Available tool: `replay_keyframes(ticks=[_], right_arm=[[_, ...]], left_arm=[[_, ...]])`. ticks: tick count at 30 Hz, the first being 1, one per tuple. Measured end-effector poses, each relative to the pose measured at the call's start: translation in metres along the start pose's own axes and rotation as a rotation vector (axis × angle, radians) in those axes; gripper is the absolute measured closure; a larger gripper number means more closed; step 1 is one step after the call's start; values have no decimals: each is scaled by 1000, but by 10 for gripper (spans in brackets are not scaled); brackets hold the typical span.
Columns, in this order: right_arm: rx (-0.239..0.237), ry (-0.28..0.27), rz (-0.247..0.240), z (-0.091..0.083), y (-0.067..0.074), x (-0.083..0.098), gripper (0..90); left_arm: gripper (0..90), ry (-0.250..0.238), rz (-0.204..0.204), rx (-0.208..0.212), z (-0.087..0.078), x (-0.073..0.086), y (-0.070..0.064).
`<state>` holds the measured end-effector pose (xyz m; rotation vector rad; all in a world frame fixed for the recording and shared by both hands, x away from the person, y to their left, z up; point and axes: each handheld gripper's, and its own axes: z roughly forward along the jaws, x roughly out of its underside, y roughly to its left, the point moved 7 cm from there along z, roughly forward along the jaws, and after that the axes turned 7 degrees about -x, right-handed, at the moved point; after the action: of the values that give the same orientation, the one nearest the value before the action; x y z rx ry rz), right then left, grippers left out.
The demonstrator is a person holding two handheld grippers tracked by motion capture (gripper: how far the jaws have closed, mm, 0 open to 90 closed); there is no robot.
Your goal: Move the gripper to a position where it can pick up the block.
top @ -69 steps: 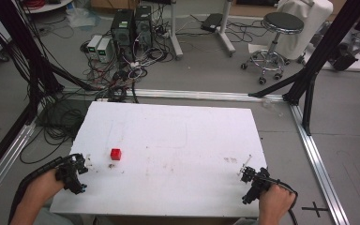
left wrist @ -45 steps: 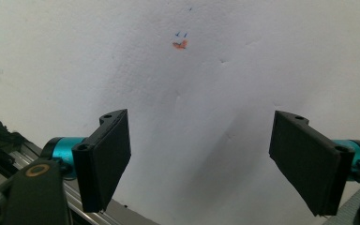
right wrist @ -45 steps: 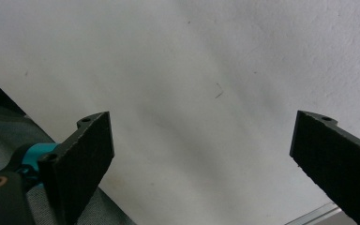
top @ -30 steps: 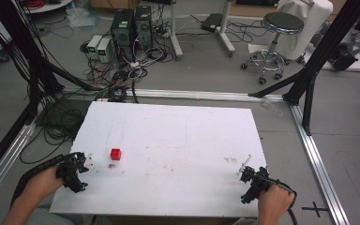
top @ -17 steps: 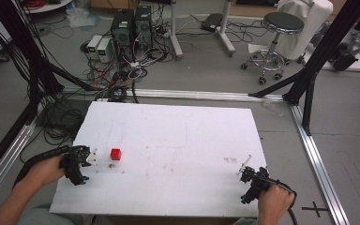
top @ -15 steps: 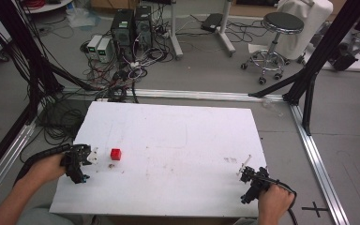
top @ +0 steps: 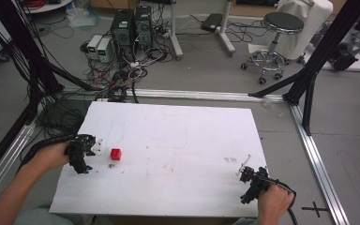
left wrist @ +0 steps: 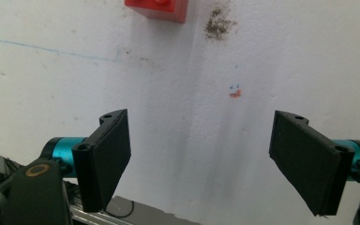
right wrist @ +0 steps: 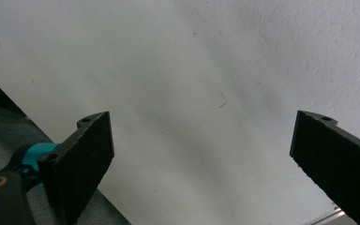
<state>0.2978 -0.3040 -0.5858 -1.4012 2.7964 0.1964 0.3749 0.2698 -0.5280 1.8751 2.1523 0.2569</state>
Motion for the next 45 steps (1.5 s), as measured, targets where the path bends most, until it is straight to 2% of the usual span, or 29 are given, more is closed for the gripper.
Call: replay_keyframes(ticks=[3,11,20,32,38,39,45], right_arm=[[-2,0,3,0,0,0,57],[-4,-3,8,0,1,0,57],[-5,0,2,1,1,-1,57],[-8,7,-8,2,1,-1,57],[-12,6,4,1,1,1,57],[-13,4,3,1,1,1,57],[-12,3,3,1,0,1,57]], left_arm=[[212,1,7,3,1,-3,3],[212,9,66,17,2,-19,17],[212,8,105,28,3,-33,28],[212,10,146,52,13,-48,33],[212,25,138,68,20,-51,35],[212,28,149,66,21,-52,36],[212,27,157,71,28,-57,33]])
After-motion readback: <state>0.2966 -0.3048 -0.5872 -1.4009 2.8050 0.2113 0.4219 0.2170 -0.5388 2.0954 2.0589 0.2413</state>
